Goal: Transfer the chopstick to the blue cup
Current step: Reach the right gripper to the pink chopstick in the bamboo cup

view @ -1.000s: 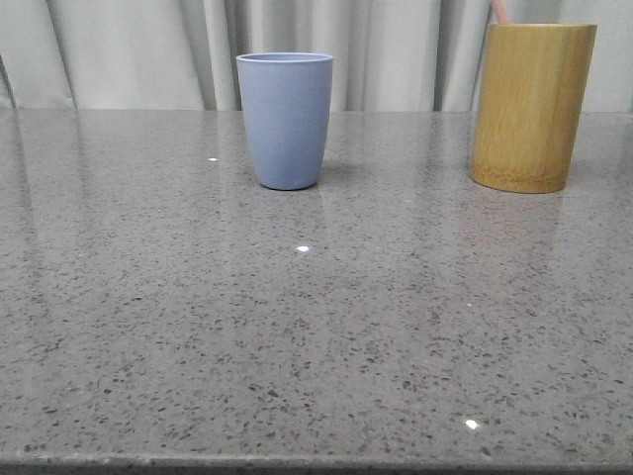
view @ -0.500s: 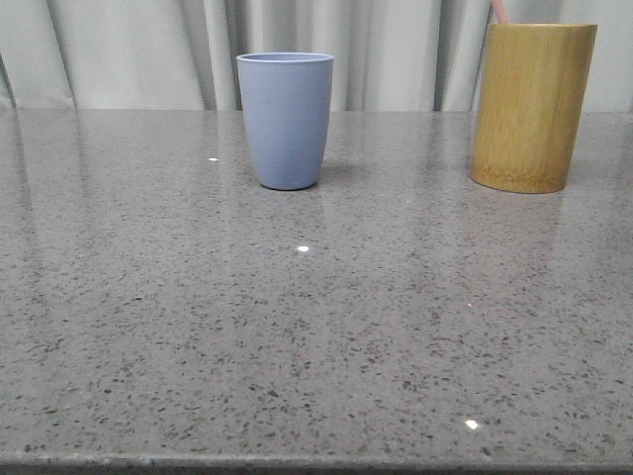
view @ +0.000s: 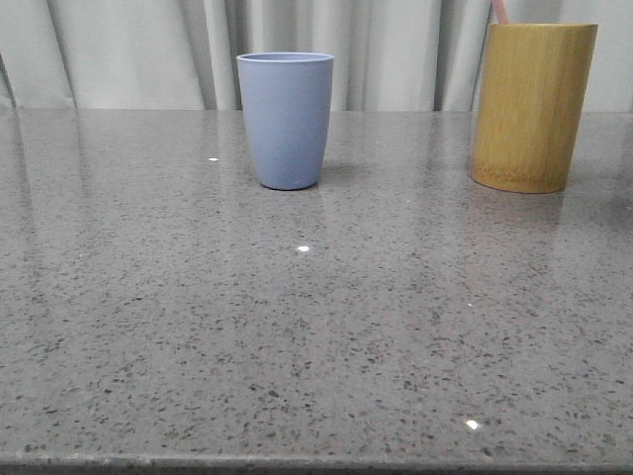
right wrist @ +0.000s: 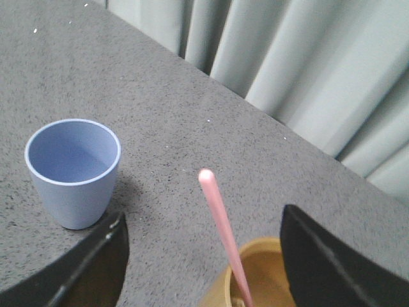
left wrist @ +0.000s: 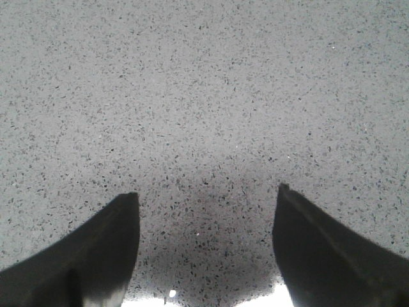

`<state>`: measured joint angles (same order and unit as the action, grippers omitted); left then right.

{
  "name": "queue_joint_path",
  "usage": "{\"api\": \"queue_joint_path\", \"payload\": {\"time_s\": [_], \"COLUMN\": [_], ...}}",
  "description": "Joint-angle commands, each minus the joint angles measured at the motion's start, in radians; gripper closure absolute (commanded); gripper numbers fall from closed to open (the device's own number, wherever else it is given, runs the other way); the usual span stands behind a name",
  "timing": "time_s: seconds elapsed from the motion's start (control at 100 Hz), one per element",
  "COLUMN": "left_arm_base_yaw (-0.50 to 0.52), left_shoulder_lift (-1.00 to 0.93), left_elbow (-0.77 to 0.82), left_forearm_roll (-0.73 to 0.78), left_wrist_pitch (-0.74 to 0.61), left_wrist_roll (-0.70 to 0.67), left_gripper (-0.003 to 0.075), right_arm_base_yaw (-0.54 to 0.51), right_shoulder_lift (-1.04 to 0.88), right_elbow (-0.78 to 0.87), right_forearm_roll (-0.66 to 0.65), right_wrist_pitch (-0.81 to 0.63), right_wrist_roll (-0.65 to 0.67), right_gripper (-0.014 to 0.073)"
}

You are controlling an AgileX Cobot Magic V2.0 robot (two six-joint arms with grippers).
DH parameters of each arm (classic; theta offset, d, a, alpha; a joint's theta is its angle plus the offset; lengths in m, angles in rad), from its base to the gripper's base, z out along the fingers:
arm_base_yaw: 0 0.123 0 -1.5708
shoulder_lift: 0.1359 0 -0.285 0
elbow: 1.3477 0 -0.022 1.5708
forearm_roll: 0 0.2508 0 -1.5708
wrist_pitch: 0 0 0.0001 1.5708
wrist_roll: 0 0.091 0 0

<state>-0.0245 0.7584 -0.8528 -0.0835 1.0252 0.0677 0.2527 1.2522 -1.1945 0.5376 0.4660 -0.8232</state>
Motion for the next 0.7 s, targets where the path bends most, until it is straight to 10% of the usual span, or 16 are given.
{"api": "queue_joint_path", "payload": {"time_s": [0.0, 0.55, 0.69], "left_arm_base_yaw": [0.001, 0.001, 0.001], "left_shoulder_lift": [-0.004, -0.004, -0.004], "left_elbow": [-0.022, -0.022, -0.022], "left_forearm_roll": [-0.011, -0.011, -0.011], "left_wrist_pitch": [-0.056, -0.056, -0.056], "left_wrist_roll": [-0.012, -0.012, -0.012], "left_gripper": [0.0279, 0.0279, 0.0279], "right_arm_base_yaw": [0.014, 0.018, 0.018], "right_shoulder_lift": [0.02, 0.154, 0.154], "right_elbow": [-0.046, -0.053, -0.053], "right_forearm_roll": [0.024, 0.024, 0.025], "right_wrist_pitch": [-0.089, -0.199, -0.202], "right_wrist_roll": [-0.081, -0.127, -0.127], "right_gripper": [0.0084, 0.0091, 0.0232]}}
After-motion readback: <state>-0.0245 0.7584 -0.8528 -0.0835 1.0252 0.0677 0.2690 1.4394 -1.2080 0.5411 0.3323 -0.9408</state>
